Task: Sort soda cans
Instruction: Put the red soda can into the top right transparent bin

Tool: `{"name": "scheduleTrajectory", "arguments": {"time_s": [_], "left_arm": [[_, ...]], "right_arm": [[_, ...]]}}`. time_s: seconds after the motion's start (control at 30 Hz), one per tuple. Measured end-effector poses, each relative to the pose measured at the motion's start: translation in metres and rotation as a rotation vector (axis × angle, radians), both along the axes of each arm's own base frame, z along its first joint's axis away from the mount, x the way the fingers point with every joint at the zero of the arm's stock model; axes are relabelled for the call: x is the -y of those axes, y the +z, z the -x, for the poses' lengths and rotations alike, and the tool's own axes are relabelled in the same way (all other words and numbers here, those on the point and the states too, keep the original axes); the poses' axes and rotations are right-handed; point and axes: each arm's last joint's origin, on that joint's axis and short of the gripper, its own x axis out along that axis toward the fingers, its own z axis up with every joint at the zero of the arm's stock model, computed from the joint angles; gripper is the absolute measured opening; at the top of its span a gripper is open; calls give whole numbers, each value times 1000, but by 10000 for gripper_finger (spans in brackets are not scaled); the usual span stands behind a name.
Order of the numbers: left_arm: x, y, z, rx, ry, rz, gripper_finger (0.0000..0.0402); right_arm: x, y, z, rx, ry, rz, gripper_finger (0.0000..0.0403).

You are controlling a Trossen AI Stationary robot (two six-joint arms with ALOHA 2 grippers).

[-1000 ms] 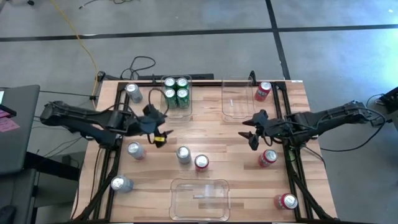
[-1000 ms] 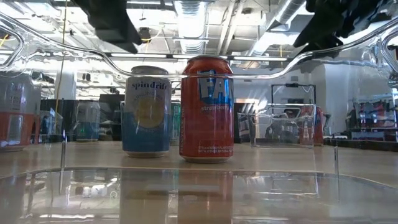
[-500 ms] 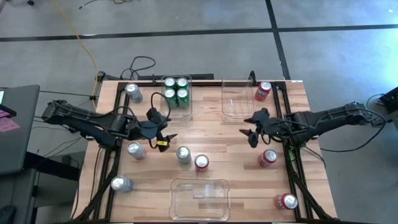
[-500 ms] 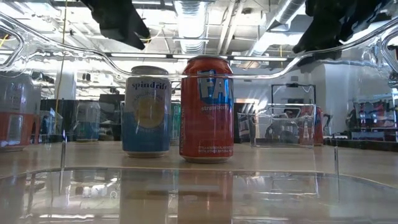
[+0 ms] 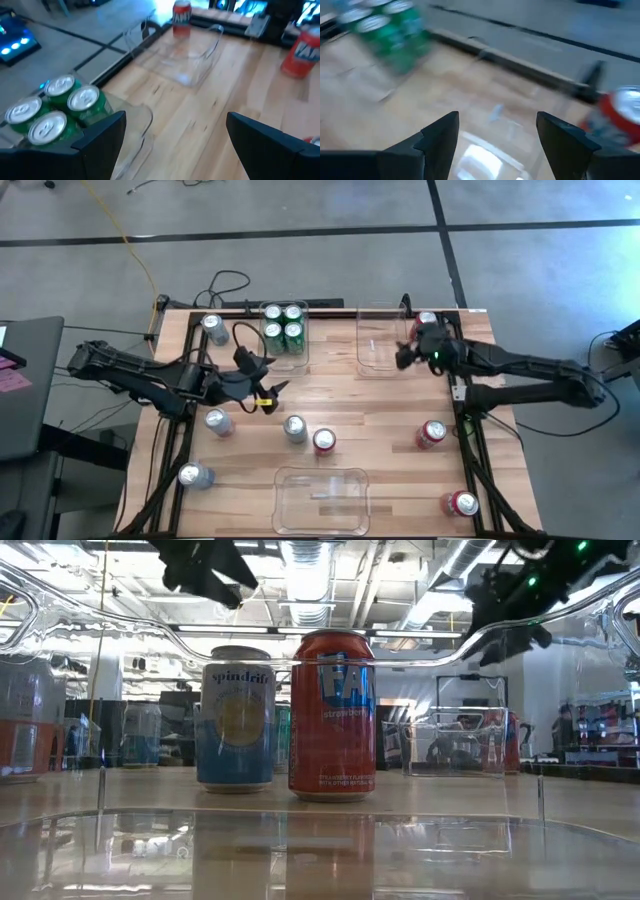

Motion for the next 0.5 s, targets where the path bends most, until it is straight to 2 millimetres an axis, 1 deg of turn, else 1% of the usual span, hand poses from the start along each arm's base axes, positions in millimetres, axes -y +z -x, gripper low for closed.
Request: {"name": "scheduleTrajectory", "arguments": {"time_s": [0.07, 0.23, 0.37, 0.5], "left_arm": [[0, 3, -1, 21, -6, -11, 338], [0, 5, -3, 30, -13, -30, 338], [-1, 4, -2, 28, -6, -35, 338], [-1, 4, -2, 14, -8, -42, 338]], "right_arm": [[15, -1, 5, -4, -84, -11, 285], [52, 0, 17, -38, -235, -115, 285], [79, 1, 21, -112, -285, -195, 285], [102, 12, 20, -179, -323, -209, 285]]}}
